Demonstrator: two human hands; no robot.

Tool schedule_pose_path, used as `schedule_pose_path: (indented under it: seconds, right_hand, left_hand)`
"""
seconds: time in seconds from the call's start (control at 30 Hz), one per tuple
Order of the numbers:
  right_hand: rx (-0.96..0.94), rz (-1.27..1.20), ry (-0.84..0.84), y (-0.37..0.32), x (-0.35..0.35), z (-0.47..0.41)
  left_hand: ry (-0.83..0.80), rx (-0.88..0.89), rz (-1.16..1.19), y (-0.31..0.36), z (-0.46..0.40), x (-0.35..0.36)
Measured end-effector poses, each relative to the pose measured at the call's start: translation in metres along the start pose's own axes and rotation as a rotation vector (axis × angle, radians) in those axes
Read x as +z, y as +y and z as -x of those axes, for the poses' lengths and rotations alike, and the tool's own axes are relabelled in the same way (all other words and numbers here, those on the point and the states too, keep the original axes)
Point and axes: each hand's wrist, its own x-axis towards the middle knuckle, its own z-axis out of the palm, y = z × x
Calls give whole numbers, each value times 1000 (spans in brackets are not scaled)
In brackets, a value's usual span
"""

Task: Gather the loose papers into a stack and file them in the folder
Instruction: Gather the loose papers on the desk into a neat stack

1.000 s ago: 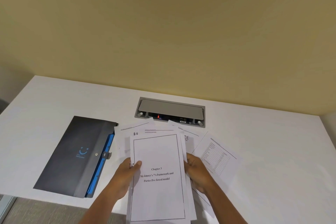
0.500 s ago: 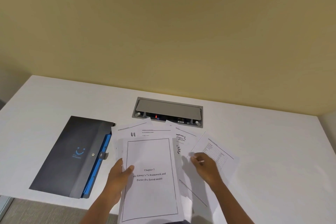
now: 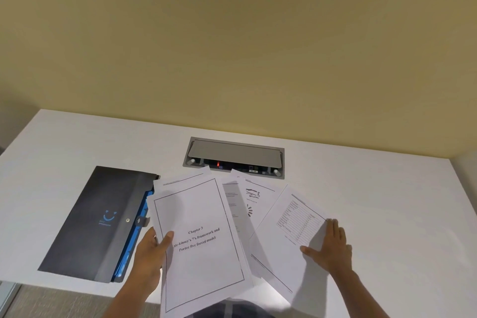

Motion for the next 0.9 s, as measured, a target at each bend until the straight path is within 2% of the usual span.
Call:
schedule_pose_path:
  seconds: [0.13, 0.3, 0.47, 0.6, 0.77, 0.9]
  right_hand:
    - [-17, 32, 81, -8, -2, 8]
    - [-5, -130, 91, -15, 1, 20]
    - [118, -510, 113, -29, 1, 38]
    - [277, -696, 187, -34, -2, 45]
    - [399, -723, 210, -38, -6, 53]
    - [354, -715, 269, -38, -14, 57]
  left_hand:
    - [-13, 7, 17, 1, 0, 5]
    - [-29, 8, 20, 2, -3, 7]
    - [-45, 24, -1, 7, 0, 8]
    - [-53, 23, 10, 7, 1, 8]
    - [-78, 7, 16, 3, -2, 1]
    - [-98, 20, 4, 4, -2, -1]
